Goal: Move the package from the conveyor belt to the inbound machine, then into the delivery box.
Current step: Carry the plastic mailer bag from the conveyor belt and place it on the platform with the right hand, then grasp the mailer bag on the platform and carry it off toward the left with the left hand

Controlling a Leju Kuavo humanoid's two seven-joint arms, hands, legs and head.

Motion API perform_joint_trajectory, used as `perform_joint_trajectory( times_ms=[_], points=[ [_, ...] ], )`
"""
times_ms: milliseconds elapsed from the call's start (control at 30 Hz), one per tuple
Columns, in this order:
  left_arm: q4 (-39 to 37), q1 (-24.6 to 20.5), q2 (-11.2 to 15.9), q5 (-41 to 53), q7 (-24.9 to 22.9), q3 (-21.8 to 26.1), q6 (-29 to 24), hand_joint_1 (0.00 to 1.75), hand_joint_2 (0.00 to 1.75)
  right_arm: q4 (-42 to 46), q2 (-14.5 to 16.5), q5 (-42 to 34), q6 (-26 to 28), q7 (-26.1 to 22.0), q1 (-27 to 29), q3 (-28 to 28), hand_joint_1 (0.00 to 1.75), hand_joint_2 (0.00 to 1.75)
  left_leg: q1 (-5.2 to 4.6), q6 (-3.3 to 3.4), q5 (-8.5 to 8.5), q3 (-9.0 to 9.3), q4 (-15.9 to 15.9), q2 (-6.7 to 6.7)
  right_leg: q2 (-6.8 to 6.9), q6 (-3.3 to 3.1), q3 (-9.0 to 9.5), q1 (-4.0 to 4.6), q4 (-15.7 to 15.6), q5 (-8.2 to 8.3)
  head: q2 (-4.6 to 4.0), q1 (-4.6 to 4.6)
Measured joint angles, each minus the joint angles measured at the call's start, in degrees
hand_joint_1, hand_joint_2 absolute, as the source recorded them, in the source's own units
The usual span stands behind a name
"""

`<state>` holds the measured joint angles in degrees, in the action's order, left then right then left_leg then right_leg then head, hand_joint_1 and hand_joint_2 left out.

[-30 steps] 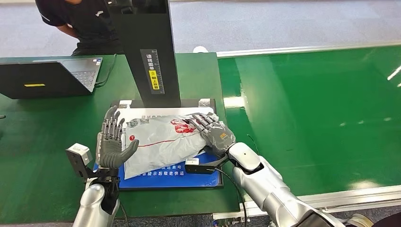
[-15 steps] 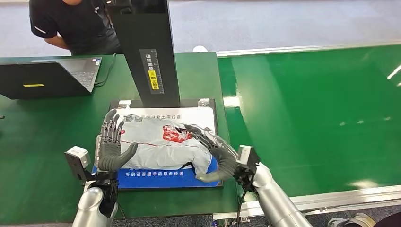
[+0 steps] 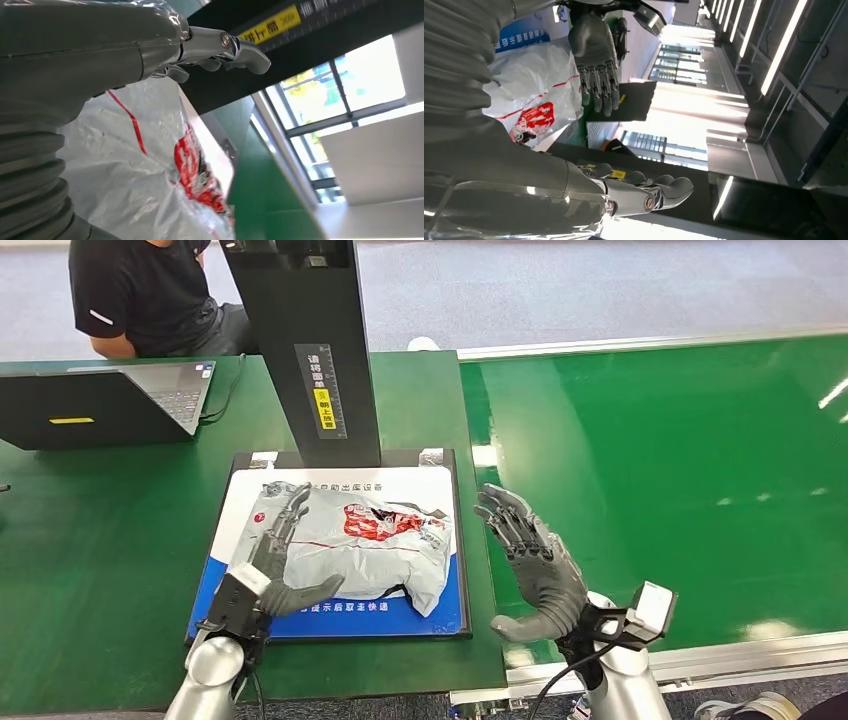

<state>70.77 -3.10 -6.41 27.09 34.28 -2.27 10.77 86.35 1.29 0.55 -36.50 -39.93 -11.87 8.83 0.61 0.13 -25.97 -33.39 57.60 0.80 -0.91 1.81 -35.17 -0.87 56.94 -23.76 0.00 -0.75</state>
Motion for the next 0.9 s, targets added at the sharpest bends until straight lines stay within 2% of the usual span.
perform_joint_trajectory(
  times_ms=[233, 400, 467, 600, 767, 900],
  points=[
    [0.1, 0.0, 1.9, 18.2, -4.3, -5.8, -12.5, 0.0, 1.75, 1.7, 1.1, 0.7, -0.7, 0.1, 2.6, -3.1, 0.0, 1.75, 0.0, -0.01, 0.0, 0.01, 0.0, 0.0, 0.0, -0.01, -0.01, 0.01, 0.0, -0.01, 0.0, -0.01],
    [0.1, -0.1, 2.8, 22.4, -6.5, -8.1, -16.3, 0.0, 1.75, 2.1, 1.6, 1.1, -0.7, 0.1, 3.7, -3.8, 0.0, 1.75, 0.0, 0.0, 0.0, 0.01, 0.0, 0.0, 0.0, -0.01, -0.01, 0.01, 0.0, 0.0, 0.0, -0.01],
    [0.1, -0.2, 3.1, 28.0, -10.8, -8.6, -19.9, 0.0, 1.75, 2.1, 1.8, 1.4, -0.9, 0.2, 3.9, -4.0, 0.0, 1.75, 0.0, 0.0, 0.0, 0.01, 0.0, 0.01, -0.01, -0.01, -0.01, 0.0, 0.0, 0.0, 0.0, -0.01],
    [0.1, -0.4, 3.7, 43.8, -24.7, -8.4, -28.3, 0.0, 1.75, 2.9, 2.4, 2.5, -0.6, 0.8, 4.9, -4.2, 0.0, 1.75, 0.0, -0.01, 0.0, 0.01, 0.0, 0.01, -0.01, -0.01, -0.01, 0.01, 0.0, -0.01, 0.0, 0.01],
    [0.1, -0.4, 3.9, 46.9, -27.8, -6.5, -27.8, 0.0, 1.75, 3.9, 3.0, 2.9, -0.6, 1.2, 6.1, -4.7, 0.0, 1.75, 0.01, -0.01, 0.0, 0.01, 0.0, 0.01, -0.01, -0.05, -0.01, 0.02, 0.0, -0.04, 0.0, -0.01],
    [-0.3, -0.3, 3.9, 46.9, -29.0, -5.0, -22.2, 0.0, 1.75, 4.0, 3.2, 3.7, -0.5, 1.2, 6.3, -5.1, 0.0, 1.75, 0.01, -0.01, 0.0, 0.0, 0.0, 0.01, -0.01, -0.05, -0.01, 0.01, 0.0, -0.03, 0.0, -0.01]
  ],
)
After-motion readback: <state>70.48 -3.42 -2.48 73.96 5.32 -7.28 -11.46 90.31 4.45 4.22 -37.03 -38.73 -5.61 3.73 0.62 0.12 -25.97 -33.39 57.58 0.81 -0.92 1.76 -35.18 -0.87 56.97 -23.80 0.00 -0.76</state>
